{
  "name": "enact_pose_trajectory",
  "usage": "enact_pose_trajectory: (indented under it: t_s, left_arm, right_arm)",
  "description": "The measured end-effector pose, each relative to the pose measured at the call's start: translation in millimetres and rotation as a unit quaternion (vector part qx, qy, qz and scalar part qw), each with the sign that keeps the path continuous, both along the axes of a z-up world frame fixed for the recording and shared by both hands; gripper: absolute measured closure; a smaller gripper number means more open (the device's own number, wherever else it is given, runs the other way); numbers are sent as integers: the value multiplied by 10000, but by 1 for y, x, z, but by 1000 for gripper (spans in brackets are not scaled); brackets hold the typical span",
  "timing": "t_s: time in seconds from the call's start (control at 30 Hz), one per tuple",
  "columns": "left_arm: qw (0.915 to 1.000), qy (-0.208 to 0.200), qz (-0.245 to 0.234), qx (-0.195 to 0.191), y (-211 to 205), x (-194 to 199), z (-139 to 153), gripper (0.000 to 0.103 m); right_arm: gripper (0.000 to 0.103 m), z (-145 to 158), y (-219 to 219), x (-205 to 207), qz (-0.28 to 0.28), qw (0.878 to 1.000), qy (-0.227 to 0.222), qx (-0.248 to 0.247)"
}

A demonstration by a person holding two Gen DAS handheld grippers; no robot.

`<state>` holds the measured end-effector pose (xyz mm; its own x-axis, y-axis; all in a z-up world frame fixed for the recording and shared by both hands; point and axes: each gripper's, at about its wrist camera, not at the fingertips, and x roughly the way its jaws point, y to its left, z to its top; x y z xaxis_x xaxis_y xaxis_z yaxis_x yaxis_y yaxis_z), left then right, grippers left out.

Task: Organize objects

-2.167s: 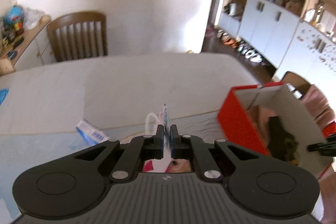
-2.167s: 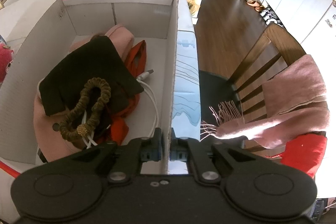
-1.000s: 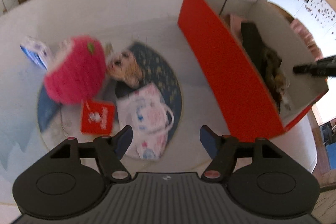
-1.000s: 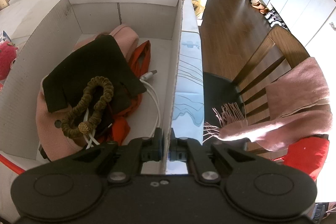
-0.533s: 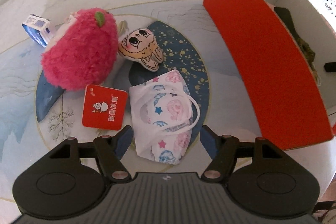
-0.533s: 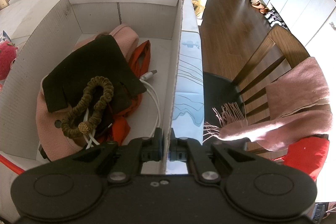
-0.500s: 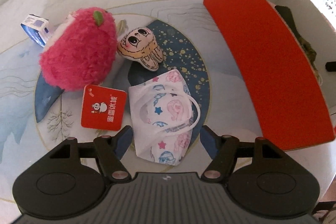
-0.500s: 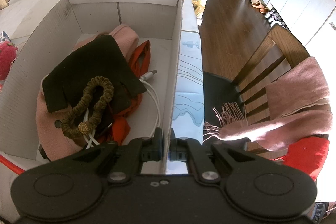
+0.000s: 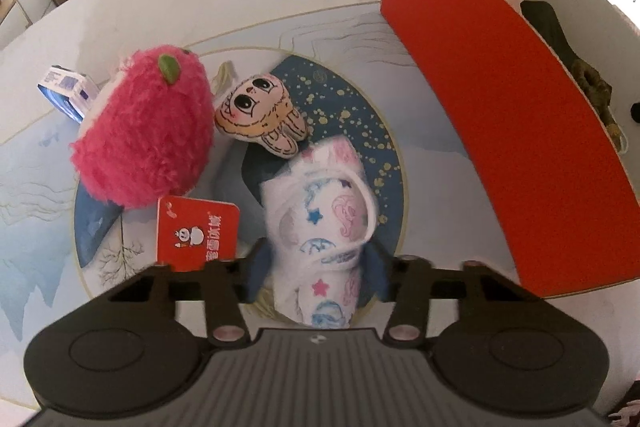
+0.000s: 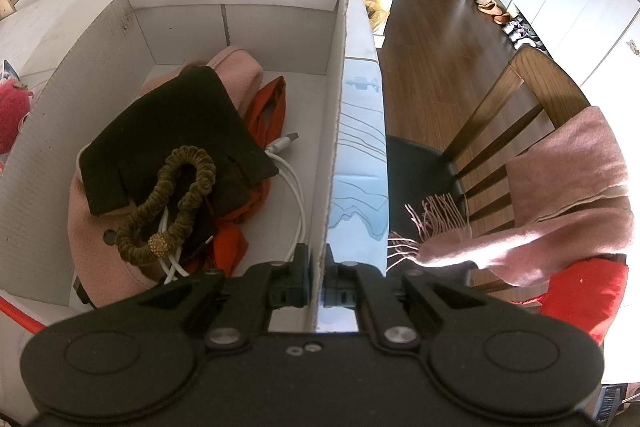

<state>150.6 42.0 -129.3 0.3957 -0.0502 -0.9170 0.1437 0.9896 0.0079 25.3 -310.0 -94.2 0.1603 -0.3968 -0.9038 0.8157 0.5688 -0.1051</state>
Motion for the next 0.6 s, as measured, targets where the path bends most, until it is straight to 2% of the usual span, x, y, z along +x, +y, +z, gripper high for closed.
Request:
enact_pose_trajectory:
  t_s: [0.07,0.13,0.33,0.6]
  left_arm:
    - [10000,-15,-1,-17,0,0,1,74]
    - [10000,-28,29,-47,0,-1,1,89]
    - [9994,-176,12,-304,1,-5,19,91]
    - [9956,-476,-207,-774,-8,-11,75,91]
  right_arm:
    - [99,0,0,0,3,10000,2,0]
    - [99,0,0,0,2,10000,-3,3]
    - [99,0,0,0,1,10000,-1,0]
    - [99,-1,0,0,1,10000,-10,3]
